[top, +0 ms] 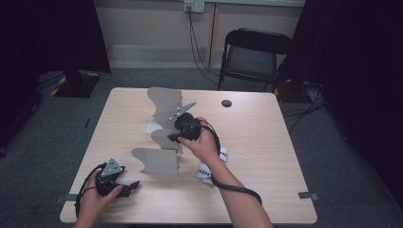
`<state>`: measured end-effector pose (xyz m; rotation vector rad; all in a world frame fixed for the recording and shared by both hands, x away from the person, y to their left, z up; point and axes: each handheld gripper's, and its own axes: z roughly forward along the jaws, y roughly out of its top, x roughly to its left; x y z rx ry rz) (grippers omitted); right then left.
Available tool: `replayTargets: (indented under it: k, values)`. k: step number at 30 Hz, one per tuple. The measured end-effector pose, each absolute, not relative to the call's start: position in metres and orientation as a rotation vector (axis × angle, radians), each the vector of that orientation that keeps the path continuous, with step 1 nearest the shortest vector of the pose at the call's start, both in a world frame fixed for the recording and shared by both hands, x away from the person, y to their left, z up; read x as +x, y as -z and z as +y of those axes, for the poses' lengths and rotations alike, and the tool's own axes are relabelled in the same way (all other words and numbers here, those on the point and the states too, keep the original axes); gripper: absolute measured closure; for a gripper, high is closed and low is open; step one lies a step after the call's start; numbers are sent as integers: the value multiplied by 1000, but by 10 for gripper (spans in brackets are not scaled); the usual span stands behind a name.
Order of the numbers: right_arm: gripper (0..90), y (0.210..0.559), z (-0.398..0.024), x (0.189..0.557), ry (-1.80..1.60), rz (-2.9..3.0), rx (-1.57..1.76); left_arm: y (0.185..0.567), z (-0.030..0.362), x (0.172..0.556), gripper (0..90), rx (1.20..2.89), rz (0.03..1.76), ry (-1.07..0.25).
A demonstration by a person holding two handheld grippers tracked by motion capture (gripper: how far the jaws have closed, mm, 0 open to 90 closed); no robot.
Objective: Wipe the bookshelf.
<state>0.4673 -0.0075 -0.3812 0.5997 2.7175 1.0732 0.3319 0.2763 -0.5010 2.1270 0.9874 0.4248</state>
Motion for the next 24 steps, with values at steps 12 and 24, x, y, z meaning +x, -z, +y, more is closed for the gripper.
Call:
replayTargets:
  k: [12, 24]
  values:
    - [737, 378, -13, 466, -1056, 2698, 595, 501, 276, 332, 145, 2127, 986, -424]
    - [737, 376, -16, 464, -1098, 2661, 636, 501, 276, 332, 144, 2128, 986, -424]
